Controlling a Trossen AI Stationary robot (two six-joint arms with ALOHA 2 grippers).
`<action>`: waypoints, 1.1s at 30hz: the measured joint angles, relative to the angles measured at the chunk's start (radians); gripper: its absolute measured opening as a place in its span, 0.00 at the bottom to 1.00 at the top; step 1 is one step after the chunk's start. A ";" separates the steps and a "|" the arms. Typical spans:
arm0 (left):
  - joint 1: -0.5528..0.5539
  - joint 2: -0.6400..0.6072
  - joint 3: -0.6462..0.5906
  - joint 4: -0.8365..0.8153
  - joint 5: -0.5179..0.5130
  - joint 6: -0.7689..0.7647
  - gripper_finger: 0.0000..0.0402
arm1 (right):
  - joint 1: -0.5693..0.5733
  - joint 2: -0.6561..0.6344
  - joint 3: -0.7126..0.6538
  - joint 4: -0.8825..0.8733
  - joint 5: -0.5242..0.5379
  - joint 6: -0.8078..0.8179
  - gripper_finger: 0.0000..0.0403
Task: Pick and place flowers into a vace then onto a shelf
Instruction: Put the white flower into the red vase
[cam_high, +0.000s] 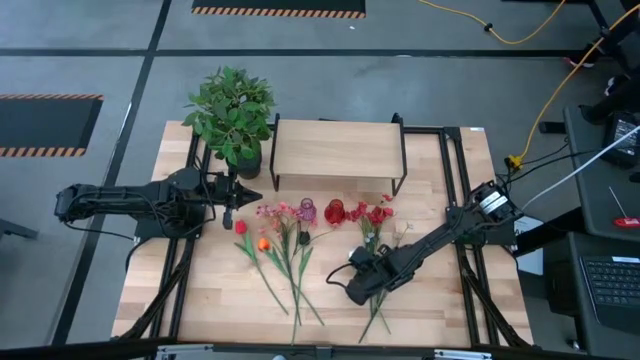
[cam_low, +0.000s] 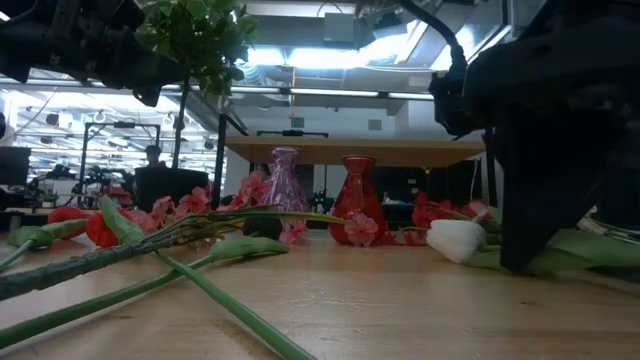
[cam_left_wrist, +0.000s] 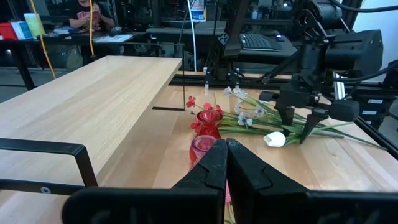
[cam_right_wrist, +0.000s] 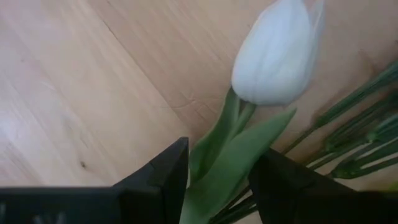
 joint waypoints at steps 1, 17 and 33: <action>0.000 0.000 0.000 0.000 0.000 0.000 0.00 | -0.002 -0.002 -0.001 0.000 -0.002 0.000 0.39; 0.000 0.000 0.000 0.000 0.000 0.000 0.00 | -0.026 0.009 0.064 -0.092 -0.042 0.001 0.02; 0.000 0.000 0.000 -0.014 0.000 0.000 0.00 | -0.059 -0.120 0.133 -0.092 -0.039 -0.233 0.01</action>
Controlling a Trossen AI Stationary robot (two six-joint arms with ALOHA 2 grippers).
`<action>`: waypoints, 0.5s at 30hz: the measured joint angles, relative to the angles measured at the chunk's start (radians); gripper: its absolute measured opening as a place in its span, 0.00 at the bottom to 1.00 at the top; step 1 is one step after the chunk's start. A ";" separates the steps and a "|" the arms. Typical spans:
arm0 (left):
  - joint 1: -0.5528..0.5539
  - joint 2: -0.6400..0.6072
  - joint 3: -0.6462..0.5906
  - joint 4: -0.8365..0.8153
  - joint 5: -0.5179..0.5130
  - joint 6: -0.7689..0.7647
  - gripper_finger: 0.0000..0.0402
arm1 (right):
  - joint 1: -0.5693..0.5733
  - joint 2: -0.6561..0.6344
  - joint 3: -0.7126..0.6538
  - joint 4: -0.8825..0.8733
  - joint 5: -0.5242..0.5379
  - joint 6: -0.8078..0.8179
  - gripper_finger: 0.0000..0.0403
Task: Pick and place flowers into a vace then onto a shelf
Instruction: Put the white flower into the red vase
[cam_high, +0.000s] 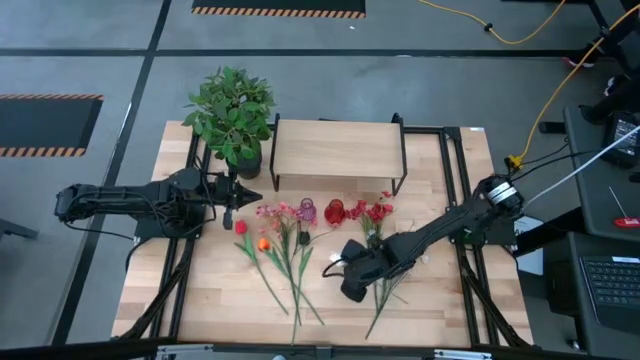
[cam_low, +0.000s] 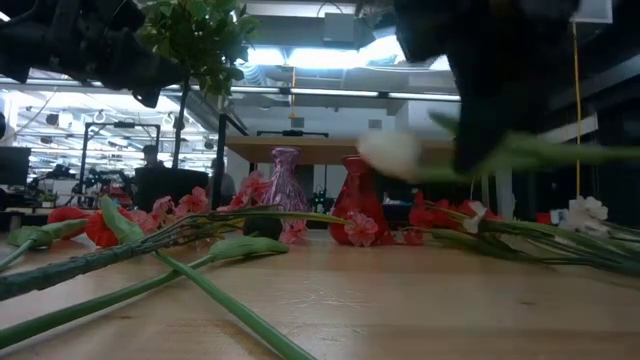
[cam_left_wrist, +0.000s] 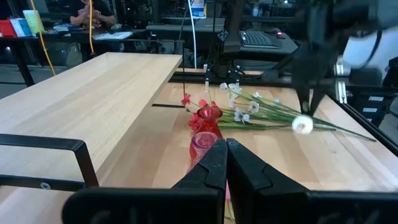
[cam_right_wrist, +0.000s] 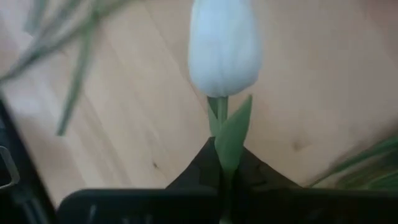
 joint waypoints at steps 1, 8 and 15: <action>0.000 0.000 0.000 -0.005 0.000 0.000 0.00 | -0.007 -0.017 0.000 -0.001 0.004 -0.025 0.01; 0.000 0.000 0.000 -0.010 0.000 0.000 0.00 | -0.057 -0.117 -0.012 0.005 0.016 -0.216 0.01; 0.000 0.000 0.000 -0.011 0.000 0.000 0.00 | -0.090 -0.236 -0.114 0.062 0.097 -0.290 0.01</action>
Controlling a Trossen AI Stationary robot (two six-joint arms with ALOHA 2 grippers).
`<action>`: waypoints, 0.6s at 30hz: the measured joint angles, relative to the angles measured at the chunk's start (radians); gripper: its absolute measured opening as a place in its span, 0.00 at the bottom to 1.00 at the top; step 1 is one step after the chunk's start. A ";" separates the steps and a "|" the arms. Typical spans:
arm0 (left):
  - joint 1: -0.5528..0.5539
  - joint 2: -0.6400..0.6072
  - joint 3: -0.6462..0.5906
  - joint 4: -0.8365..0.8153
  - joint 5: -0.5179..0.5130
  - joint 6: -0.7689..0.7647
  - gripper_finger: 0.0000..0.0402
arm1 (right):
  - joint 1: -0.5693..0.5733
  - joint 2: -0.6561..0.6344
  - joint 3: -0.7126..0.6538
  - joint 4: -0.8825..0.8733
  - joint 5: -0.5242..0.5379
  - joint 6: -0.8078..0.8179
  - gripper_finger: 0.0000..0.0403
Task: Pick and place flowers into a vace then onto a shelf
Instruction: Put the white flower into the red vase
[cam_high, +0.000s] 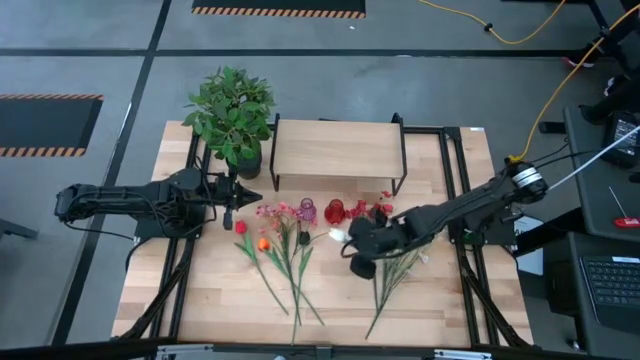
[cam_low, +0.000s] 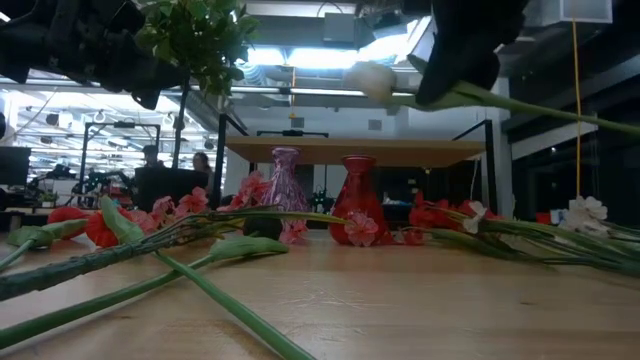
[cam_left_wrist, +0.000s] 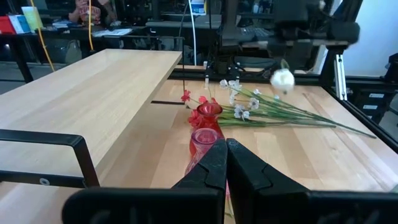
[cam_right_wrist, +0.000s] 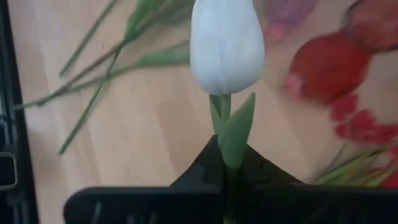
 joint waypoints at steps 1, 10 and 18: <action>0.000 0.000 0.000 0.000 0.000 0.000 0.00 | 0.000 -0.023 -0.020 0.022 0.018 -0.009 0.01; 0.000 0.000 0.000 0.002 0.000 0.026 0.00 | -0.033 -0.208 -0.225 0.313 0.015 -0.288 0.01; 0.000 0.000 0.000 0.027 -0.030 0.115 0.00 | -0.108 -0.355 -0.351 0.399 -0.071 -0.398 0.01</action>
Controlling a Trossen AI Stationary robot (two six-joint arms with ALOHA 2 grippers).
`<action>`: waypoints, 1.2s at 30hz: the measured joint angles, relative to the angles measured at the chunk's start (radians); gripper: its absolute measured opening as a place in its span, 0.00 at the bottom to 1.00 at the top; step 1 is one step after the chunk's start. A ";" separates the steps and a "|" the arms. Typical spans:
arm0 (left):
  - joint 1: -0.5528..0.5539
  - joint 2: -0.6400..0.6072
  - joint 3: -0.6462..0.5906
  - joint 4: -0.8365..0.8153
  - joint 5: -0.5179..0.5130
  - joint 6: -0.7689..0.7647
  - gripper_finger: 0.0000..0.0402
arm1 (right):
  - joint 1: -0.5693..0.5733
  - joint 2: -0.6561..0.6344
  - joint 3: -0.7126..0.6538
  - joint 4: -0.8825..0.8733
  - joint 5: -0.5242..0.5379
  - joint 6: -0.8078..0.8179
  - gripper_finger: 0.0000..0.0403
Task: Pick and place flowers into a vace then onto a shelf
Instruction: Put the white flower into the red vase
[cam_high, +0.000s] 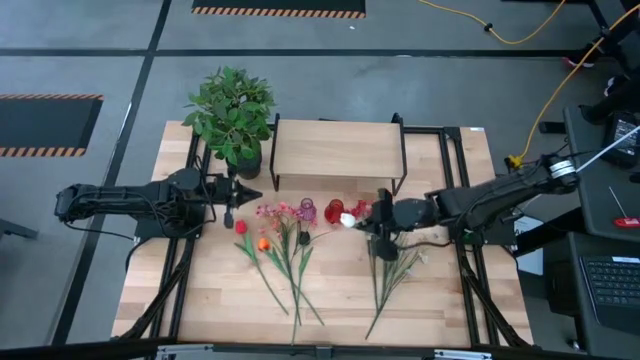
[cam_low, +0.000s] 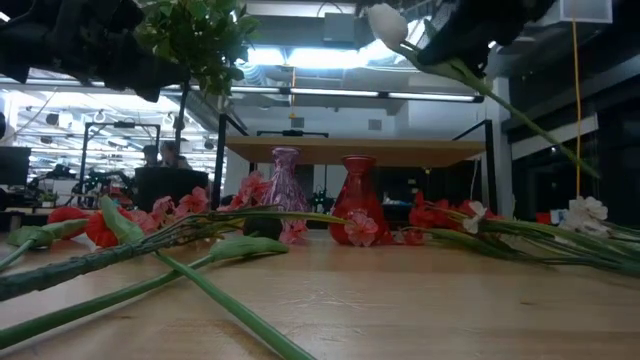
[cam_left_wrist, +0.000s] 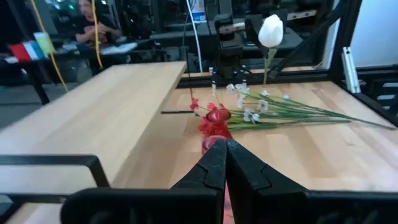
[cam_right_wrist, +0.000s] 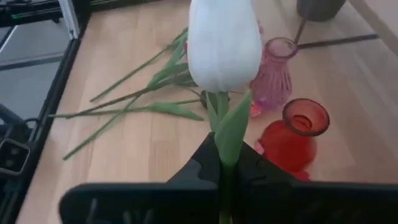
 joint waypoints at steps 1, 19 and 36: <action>0.000 0.000 0.000 0.000 -0.009 0.009 0.00 | 0.000 -0.010 -0.024 0.048 -0.002 -0.020 0.01; 0.000 0.000 0.000 0.015 -0.020 0.020 0.00 | -0.001 -0.041 -0.242 0.817 -0.066 -0.370 0.01; 0.000 0.000 0.000 0.042 -0.020 0.016 0.00 | -0.299 0.039 -0.242 1.127 -0.419 -0.440 0.01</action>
